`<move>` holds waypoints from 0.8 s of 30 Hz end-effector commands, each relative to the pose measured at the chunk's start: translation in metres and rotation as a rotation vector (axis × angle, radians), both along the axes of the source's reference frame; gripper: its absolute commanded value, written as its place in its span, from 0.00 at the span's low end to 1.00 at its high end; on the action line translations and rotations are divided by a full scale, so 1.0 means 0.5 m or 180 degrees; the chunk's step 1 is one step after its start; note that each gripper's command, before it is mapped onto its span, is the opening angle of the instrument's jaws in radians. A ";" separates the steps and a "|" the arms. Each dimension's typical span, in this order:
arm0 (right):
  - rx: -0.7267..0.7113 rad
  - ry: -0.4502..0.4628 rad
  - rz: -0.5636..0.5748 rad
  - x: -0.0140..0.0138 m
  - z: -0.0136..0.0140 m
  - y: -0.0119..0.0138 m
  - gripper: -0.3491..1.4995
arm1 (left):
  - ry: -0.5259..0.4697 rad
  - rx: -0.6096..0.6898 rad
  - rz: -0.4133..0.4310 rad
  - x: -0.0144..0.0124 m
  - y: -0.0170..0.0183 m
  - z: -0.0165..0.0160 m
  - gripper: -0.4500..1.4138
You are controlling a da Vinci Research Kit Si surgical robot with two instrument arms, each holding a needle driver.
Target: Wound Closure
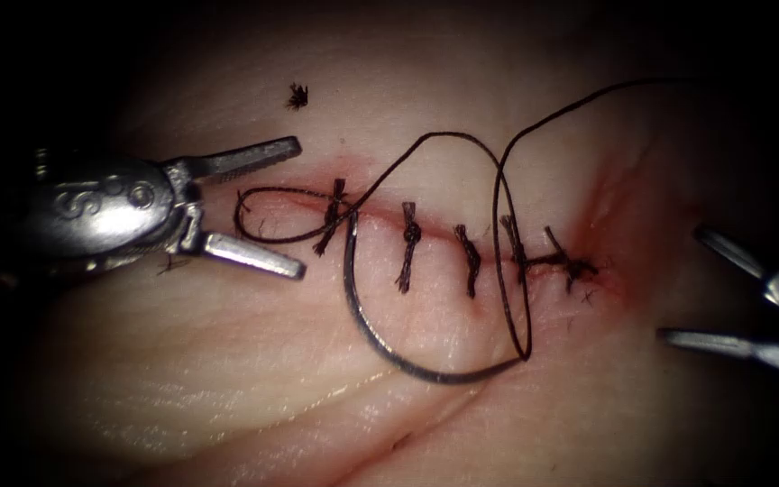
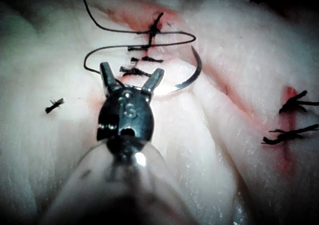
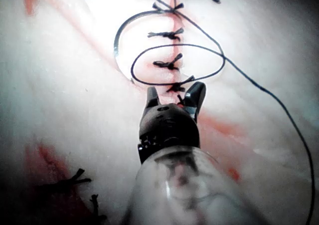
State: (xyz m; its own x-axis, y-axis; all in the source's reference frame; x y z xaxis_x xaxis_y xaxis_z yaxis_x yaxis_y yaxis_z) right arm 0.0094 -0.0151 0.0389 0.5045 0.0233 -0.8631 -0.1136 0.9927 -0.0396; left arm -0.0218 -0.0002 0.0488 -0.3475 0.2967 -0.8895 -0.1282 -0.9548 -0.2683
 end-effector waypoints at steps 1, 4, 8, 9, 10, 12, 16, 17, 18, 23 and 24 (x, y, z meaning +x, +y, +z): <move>-0.0010 0.0003 -0.0015 0.0022 0.0011 -0.0001 0.88 | -0.0002 -0.0003 0.0000 -0.0011 0.0001 0.0010 0.67; -0.0011 0.0006 -0.0035 0.0027 0.0011 -0.0007 0.88 | 0.0002 0.0001 0.0012 -0.0008 0.0002 0.0009 0.67; -0.0010 0.0005 -0.0050 0.0035 0.0011 -0.0012 0.88 | 0.0002 -0.0017 0.0018 -0.0008 0.0002 0.0010 0.67; -0.0009 0.0002 -0.0058 0.0037 0.0010 -0.0014 0.88 | 0.0003 -0.0018 0.0016 -0.0009 0.0002 0.0010 0.67; -0.0009 0.0003 -0.0058 0.0038 0.0009 -0.0015 0.88 | 0.0003 -0.0018 0.0016 -0.0009 0.0001 0.0010 0.67; -0.0004 -0.0005 -0.0058 0.0044 0.0008 -0.0015 0.88 | 0.0006 -0.0018 0.0013 -0.0010 0.0000 0.0009 0.67; -0.0006 -0.0006 -0.0053 0.0048 0.0009 -0.0014 0.88 | 0.0010 -0.0015 0.0007 -0.0012 0.0000 0.0007 0.67; -0.0004 0.0002 -0.0058 0.0048 0.0010 -0.0014 0.88 | 0.0010 -0.0016 0.0007 -0.0013 0.0000 0.0007 0.67; -0.0004 0.0003 -0.0059 0.0048 0.0011 -0.0013 0.89 | 0.0010 -0.0016 0.0007 -0.0012 0.0000 0.0007 0.67; -0.0003 0.0006 -0.0064 0.0044 0.0011 -0.0013 0.89 | 0.0016 -0.0015 0.0016 -0.0011 -0.0001 0.0007 0.67; -0.0003 0.0006 -0.0064 0.0044 0.0011 -0.0013 0.89 | 0.0016 -0.0015 0.0016 -0.0011 -0.0001 0.0007 0.67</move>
